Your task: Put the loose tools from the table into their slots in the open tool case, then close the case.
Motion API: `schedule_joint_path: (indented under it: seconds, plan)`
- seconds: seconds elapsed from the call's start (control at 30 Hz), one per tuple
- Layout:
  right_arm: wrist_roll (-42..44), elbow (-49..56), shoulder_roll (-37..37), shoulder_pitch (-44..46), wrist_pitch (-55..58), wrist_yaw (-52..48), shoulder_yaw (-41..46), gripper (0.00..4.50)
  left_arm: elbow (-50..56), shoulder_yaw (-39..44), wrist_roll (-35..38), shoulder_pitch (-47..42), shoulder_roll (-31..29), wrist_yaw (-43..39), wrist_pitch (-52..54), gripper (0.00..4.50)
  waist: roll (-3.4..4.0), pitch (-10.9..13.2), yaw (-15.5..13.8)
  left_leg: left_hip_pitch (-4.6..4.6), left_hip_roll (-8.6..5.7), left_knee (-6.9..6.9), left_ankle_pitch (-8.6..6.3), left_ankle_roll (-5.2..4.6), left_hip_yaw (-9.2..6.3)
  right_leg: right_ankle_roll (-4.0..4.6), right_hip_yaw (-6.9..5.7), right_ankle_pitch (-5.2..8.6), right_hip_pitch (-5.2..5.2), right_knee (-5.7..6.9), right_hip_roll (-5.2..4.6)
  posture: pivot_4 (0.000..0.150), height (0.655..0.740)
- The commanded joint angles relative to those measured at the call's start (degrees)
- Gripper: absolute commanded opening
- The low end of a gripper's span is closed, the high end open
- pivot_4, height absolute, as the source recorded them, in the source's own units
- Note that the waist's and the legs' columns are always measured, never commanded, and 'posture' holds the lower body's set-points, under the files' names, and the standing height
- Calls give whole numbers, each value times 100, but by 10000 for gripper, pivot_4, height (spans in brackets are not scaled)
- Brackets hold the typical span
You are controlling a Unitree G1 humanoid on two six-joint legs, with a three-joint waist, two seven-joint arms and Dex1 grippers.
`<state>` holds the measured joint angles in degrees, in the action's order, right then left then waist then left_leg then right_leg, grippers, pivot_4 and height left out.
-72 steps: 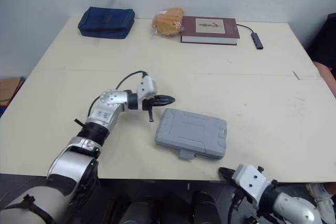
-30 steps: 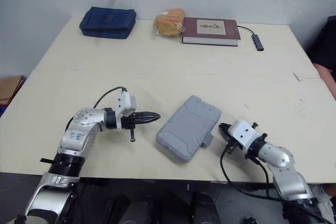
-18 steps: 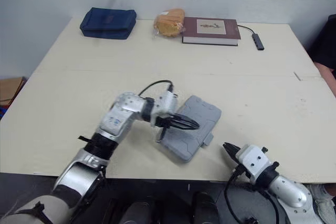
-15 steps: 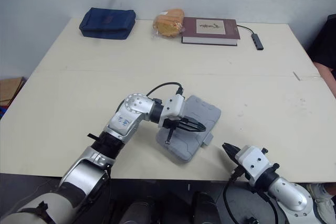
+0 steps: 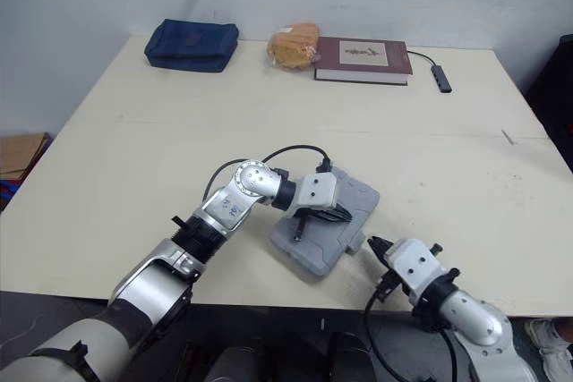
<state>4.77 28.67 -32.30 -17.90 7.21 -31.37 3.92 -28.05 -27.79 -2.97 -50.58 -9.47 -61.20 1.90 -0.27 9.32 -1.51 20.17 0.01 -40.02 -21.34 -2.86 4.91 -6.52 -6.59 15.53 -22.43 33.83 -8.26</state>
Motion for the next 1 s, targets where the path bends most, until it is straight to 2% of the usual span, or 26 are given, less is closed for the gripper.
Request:
schedule_joint_path:
  seconds: [0.03,0.57,0.8,1.0]
  plan:
    - [4,-93,18,183,244,-64,-184,0,-480,-319,-411,344,-117,-35,360,344,-8,-6,6,0,0,0,0,0,0,0,-1,0,0,0,0,1500,7400]
    - [6,-673,0,1340,488,-489,-739,0,-496,-310,-472,364,-214,-36,322,344,-11,-11,45,0,2,0,0,2,-2,2,-6,1,0,1,0,1500,7400]
    - [403,-473,11,1738,1231,-1059,-981,0,-583,-324,-500,319,-255,-51,423,344,-18,-16,135,-1,6,1,-1,4,-3,3,-7,2,0,2,1,1500,7400]
    - [247,-984,88,1860,714,-1042,-881,0,-693,-360,-549,344,-369,-97,405,344,-22,-18,177,-2,16,3,-5,16,-6,11,-10,6,-1,2,8,1500,7400]
